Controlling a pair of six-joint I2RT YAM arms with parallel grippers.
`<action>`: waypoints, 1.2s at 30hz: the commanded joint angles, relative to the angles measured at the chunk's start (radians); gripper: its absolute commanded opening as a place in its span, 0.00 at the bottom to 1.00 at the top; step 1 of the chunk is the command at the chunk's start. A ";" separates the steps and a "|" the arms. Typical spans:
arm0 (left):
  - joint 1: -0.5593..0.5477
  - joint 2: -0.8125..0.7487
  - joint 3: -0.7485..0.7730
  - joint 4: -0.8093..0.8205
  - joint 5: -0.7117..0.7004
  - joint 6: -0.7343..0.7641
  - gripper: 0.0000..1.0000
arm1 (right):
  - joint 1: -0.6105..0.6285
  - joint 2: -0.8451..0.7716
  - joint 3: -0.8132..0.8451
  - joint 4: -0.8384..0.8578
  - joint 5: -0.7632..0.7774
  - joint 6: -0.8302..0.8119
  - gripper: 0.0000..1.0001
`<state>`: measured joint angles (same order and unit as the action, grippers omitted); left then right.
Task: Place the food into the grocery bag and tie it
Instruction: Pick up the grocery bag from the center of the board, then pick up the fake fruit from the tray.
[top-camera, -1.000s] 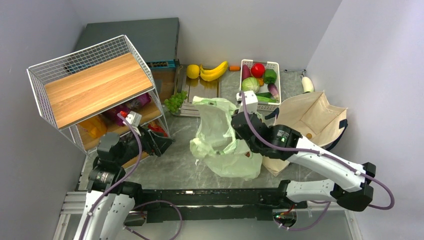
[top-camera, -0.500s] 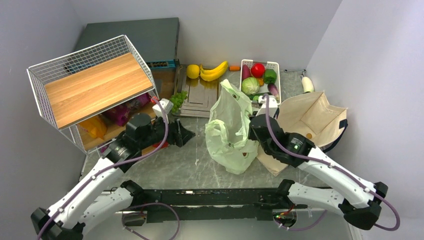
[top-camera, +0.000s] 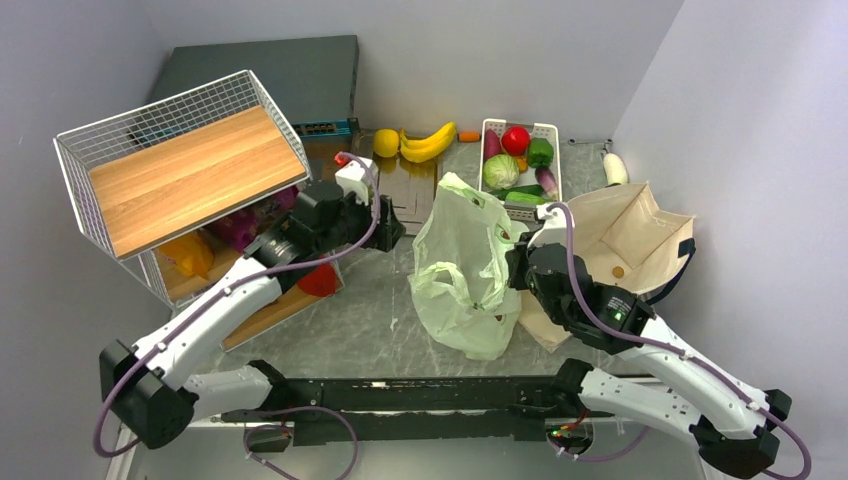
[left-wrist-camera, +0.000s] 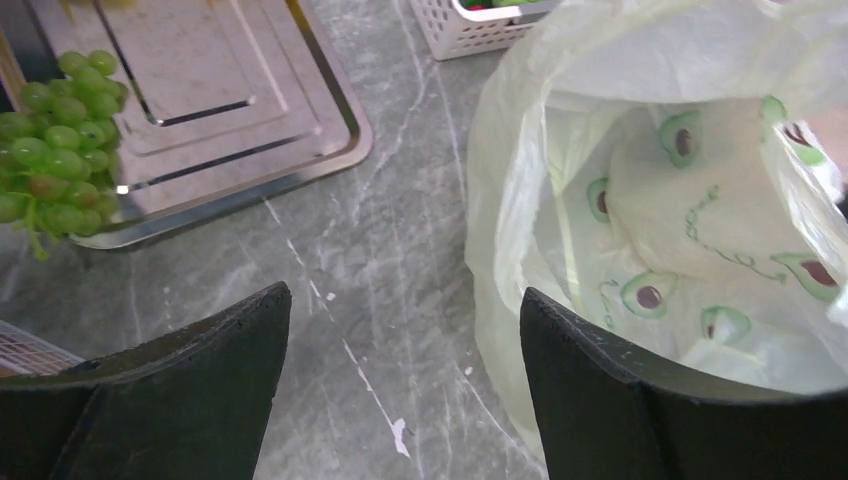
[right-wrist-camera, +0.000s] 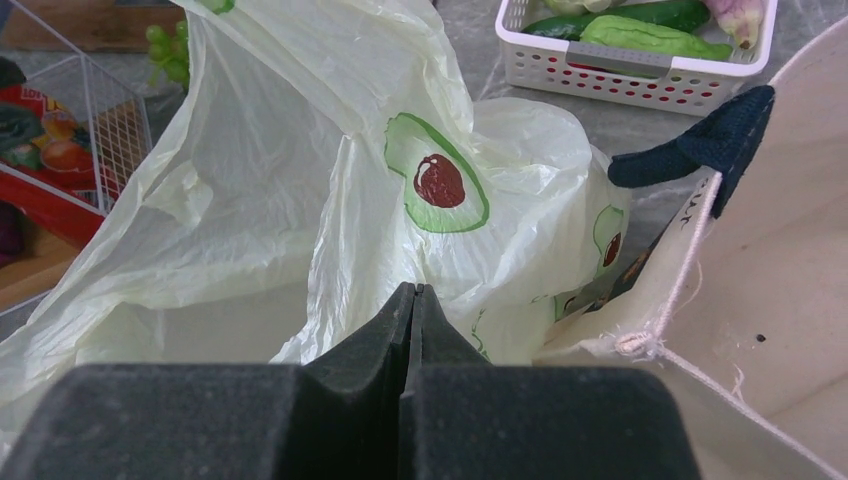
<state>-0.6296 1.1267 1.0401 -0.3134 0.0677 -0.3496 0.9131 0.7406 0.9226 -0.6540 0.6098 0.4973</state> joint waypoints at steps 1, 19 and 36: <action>-0.008 0.076 0.101 -0.026 -0.119 0.029 0.87 | -0.002 0.007 0.017 0.034 0.012 -0.022 0.00; -0.039 0.642 0.491 -0.140 -0.541 0.179 0.91 | -0.002 -0.073 -0.020 0.015 0.001 -0.026 0.00; 0.009 0.886 0.631 -0.171 -0.762 0.495 0.91 | -0.002 -0.100 -0.026 0.003 -0.014 -0.059 0.00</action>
<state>-0.6468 2.0159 1.6520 -0.4889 -0.6590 0.0692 0.9127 0.6598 0.8948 -0.6579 0.5999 0.4580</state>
